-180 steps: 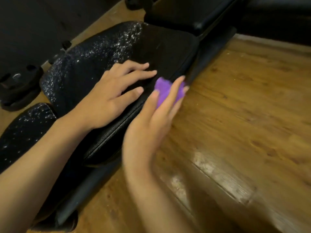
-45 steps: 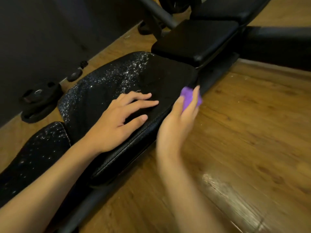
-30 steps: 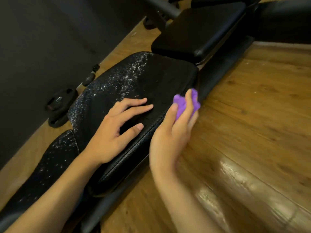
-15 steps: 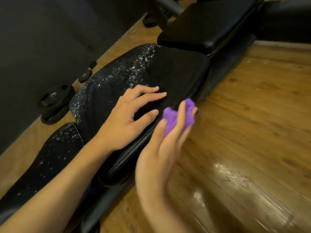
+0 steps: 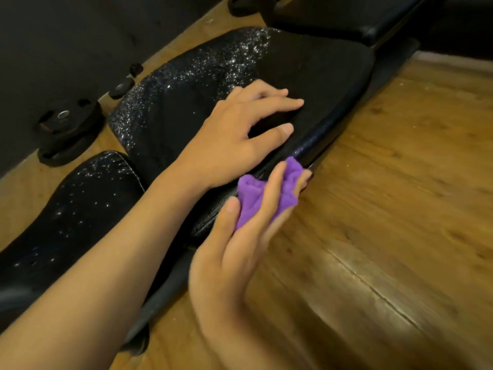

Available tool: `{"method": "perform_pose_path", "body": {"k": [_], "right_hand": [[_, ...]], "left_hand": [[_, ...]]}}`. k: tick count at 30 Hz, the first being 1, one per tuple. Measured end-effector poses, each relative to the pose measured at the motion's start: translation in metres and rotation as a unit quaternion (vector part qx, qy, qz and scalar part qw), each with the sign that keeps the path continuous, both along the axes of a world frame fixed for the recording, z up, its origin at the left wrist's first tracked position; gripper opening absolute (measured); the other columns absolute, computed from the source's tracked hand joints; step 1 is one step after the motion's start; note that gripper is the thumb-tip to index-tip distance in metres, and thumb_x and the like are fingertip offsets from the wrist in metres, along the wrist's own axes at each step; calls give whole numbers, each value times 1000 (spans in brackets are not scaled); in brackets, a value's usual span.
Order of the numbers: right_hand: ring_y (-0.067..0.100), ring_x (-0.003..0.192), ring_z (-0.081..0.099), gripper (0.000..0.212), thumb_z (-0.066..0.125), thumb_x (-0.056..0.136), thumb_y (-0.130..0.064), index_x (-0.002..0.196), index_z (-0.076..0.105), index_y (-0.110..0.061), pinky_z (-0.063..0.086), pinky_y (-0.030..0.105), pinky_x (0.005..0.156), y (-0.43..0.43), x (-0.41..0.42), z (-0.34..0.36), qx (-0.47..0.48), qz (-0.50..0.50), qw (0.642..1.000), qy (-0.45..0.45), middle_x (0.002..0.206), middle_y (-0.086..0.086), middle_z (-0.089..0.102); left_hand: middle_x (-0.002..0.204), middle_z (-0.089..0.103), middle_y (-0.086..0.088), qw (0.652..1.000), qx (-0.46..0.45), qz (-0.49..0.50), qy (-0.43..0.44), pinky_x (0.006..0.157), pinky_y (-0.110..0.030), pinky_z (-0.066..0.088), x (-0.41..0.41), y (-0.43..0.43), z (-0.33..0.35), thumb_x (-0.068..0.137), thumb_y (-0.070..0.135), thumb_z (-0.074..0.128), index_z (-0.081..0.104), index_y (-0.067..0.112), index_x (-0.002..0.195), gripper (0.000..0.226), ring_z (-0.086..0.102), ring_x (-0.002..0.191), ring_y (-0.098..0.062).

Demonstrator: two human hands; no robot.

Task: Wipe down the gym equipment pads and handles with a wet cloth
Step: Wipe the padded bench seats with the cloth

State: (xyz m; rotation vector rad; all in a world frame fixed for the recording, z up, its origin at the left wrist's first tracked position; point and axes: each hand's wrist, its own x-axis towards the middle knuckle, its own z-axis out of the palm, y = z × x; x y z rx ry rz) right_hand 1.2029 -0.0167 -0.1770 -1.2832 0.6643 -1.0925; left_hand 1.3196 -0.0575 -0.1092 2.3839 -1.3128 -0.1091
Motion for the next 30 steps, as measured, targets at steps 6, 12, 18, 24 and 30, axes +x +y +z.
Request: {"method": "perform_pose_path", "body": {"k": [6, 12, 18, 24, 30], "right_hand": [[6, 153, 20, 56, 43, 103, -30, 158, 35, -27, 26, 20, 115, -111, 42, -14, 90, -5, 996, -24, 169, -1, 20], [28, 122, 66, 43, 23, 113, -23, 141, 41, 4, 52, 35, 101, 5, 27, -27, 21, -35, 999, -23, 139, 40, 50], [7, 154, 19, 51, 42, 104, -29, 155, 39, -31, 19, 12, 117, -106, 39, -3, 53, -12, 998, -11, 169, -3, 22], [7, 121, 55, 44, 46, 99, -38, 141, 58, -33, 41, 39, 114, -227, 85, 2, 166, 63, 983, 39, 136, -11, 61], [-6, 151, 14, 53, 37, 106, -37, 156, 24, -48, 25, 8, 115, -115, 10, 12, 103, 115, 988, 11, 169, -22, 5]], "left_hand": [[141, 58, 4, 1000, -18, -17, -10, 116, -51, 35, 3, 4, -2, 94, 52, 52, 65, 29, 137, 50, 50, 134, -14], [148, 54, 6, 1000, -10, -26, 6, 116, -56, 33, 4, 9, -3, 97, 53, 50, 62, 32, 141, 50, 47, 138, -15], [149, 53, 8, 1000, -5, -19, 19, 120, -54, 30, 0, 9, -1, 96, 52, 51, 62, 32, 142, 51, 45, 141, -11], [152, 46, 13, 999, 20, -1, 29, 118, -59, 29, -8, 7, 2, 98, 55, 49, 57, 35, 145, 52, 42, 142, -15], [160, 39, 12, 998, 60, 0, -3, 116, -54, 32, -10, 3, 6, 99, 50, 47, 49, 31, 152, 56, 40, 144, -21]]}}
